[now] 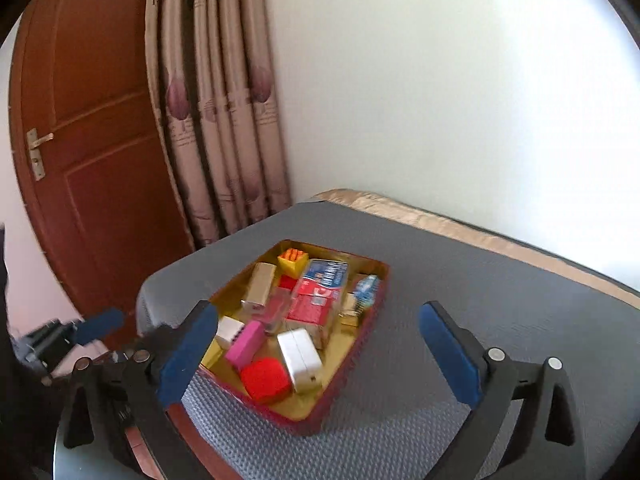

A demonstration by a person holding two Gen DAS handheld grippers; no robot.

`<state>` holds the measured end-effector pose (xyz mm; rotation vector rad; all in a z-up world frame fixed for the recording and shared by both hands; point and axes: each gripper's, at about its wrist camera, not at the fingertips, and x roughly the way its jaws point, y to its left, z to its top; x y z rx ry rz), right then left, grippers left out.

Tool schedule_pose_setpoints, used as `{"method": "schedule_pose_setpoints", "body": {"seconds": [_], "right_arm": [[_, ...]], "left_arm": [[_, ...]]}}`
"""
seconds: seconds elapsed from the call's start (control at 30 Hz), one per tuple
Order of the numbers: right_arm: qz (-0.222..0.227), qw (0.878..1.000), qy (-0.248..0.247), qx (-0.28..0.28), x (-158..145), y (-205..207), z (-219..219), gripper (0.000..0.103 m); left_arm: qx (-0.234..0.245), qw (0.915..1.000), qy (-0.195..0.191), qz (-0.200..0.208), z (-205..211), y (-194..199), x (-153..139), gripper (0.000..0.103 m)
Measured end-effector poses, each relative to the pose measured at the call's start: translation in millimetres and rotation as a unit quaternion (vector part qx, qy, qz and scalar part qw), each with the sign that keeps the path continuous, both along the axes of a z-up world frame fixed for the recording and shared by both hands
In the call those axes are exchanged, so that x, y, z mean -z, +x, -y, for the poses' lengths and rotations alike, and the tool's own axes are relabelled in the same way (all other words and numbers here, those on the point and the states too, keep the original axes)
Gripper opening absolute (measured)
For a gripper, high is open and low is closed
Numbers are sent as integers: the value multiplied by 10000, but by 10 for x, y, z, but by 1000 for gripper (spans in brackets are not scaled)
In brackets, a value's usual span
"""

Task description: Organize rigid objects

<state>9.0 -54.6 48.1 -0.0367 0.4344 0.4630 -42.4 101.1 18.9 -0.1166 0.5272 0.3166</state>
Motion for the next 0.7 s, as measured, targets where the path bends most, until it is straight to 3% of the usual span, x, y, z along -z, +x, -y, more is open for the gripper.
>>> {"method": "schedule_pose_setpoints", "body": {"seconds": [0.2, 0.33, 0.5, 0.6, 0.7], "right_arm": [[166, 9972, 387, 622, -5, -290, 246, 102], [417, 9920, 587, 1037, -11, -469, 386, 102], [684, 9819, 628, 1648, -1, -644, 452, 103], [753, 9813, 955, 1489, 25, -715, 508, 103], [1004, 9774, 805, 1676, 21, -799, 453, 103]], "left_arm": [[-146, 9976, 560, 378, 309, -331, -134, 62], [-177, 9956, 595, 700, 377, -560, -226, 62], [-52, 9978, 430, 508, 366, -611, -196, 62], [-50, 9988, 364, 320, 341, -608, -166, 63], [-32, 9993, 273, 267, 277, -587, -144, 63]]}}
